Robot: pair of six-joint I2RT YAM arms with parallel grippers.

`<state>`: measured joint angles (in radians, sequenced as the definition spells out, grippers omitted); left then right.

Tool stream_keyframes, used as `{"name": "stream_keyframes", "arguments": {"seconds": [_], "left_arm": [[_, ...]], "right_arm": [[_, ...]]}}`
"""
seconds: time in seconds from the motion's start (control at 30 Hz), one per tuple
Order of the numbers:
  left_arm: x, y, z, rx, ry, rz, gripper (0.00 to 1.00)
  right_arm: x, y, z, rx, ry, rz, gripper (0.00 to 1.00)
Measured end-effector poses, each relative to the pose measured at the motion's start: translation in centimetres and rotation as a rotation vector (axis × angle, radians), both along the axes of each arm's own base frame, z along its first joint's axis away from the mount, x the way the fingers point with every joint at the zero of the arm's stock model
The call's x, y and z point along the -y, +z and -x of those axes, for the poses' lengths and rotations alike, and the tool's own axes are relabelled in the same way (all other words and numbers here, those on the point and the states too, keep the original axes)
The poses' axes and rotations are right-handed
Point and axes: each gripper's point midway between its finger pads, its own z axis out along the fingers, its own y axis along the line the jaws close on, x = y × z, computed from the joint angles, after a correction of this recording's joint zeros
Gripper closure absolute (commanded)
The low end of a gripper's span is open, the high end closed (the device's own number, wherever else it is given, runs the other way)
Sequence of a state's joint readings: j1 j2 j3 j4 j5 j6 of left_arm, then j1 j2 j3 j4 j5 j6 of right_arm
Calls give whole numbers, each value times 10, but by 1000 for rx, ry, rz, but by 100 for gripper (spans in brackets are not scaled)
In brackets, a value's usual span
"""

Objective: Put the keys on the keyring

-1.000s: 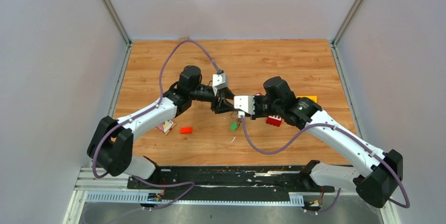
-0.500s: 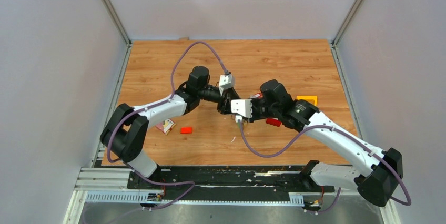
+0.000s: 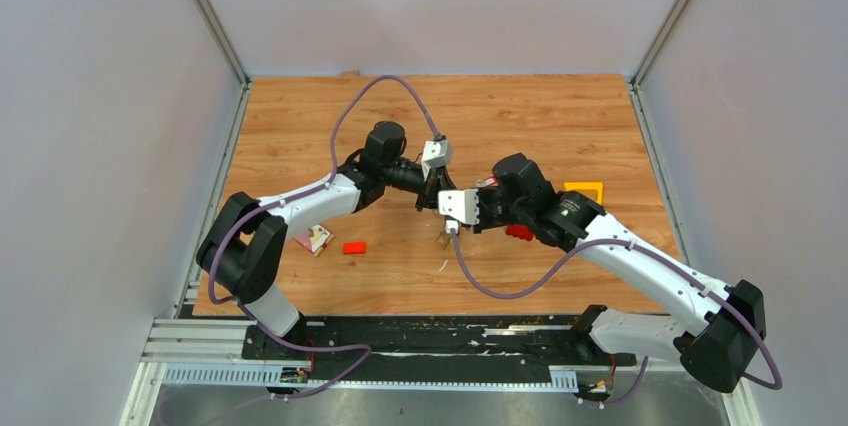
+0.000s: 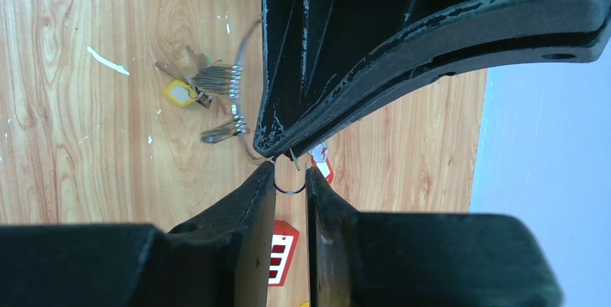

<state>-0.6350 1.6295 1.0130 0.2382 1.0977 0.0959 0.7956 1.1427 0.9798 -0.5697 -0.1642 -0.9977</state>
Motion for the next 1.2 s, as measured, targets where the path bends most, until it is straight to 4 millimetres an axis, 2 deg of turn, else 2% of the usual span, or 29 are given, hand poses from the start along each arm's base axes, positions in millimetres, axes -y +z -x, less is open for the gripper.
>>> {"name": "stream_keyframes", "arguments": {"seconds": [0.2,0.27,0.4,0.5,0.6,0.67,0.8,1.0,1.2], "left_arm": [[-1,-1,3,9,-21,-8,100],[-2,-3,3,8,-18,-13,100],[-3,-1,0,23,18,-16,100],[-9,4,3,35,64,-9,100],[-13,11,2,55,114,7,100],[-16,18,1,72,148,22,100],[-20,31,-3,110,218,64,100],[-28,33,-12,134,330,94,100],[-33,29,-22,163,416,91,100]], "right_arm": [[1,-2,0,0,-4,5,97],[1,-3,0,-1,-7,2,88],[1,-2,-1,-7,-34,-26,62],[2,8,-6,-7,-79,-97,57],[7,20,-14,-42,-128,-195,56],[16,28,-25,-81,-183,-276,55],[29,34,-38,-203,-245,-422,55],[12,45,-29,-429,-174,-588,56],[-8,52,-16,-644,-93,-687,65]]}}
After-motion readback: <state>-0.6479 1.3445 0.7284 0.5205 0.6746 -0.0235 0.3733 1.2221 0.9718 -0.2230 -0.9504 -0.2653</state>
